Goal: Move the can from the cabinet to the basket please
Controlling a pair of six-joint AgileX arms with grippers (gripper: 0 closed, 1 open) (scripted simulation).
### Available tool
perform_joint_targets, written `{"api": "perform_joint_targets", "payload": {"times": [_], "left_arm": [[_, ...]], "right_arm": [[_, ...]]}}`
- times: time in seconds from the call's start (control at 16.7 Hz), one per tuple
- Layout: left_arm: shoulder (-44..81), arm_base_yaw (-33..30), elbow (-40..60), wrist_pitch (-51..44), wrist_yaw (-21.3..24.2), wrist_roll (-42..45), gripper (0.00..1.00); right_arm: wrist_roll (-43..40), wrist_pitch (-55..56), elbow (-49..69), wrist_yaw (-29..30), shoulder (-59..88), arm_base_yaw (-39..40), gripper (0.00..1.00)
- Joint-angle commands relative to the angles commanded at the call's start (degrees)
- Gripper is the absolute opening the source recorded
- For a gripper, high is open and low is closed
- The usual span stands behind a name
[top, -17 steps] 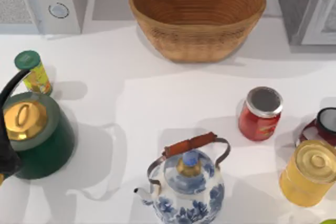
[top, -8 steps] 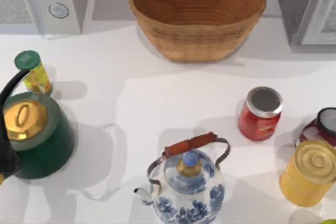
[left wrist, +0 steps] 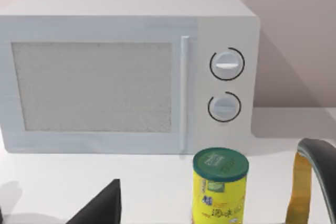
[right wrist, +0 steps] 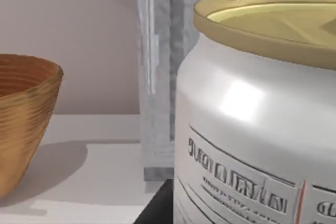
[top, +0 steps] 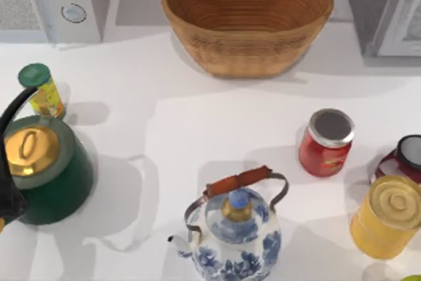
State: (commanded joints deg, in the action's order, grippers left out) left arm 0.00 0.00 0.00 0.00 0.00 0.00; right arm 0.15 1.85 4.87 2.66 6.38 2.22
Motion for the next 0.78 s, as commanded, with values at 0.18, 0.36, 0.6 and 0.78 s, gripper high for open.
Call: {"api": "perform_joint_targets", "payload": {"times": [0.18, 0.36, 0.6, 0.78], "left_arm": [[0.0, 0.0, 0.0, 0.0, 0.0, 0.0, 1.00], [0.0, 0.0, 0.0, 0.0, 0.0, 0.0, 1.00], [0.0, 0.0, 0.0, 0.0, 0.0, 0.0, 1.00], [0.0, 0.0, 0.0, 0.0, 0.0, 0.0, 1.00]], "right_arm": [[0.1, 3.4, 8.3, 3.8, 10.8, 3.4, 0.00], [0.3, 8.0, 19.4, 8.5, 26.0, 8.1, 0.00], [0.5, 15.3, 36.6, 15.6, 50.5, 15.4, 0.00], [0.6, 20.7, 49.6, 21.0, 69.5, 20.9, 0.00]]}}
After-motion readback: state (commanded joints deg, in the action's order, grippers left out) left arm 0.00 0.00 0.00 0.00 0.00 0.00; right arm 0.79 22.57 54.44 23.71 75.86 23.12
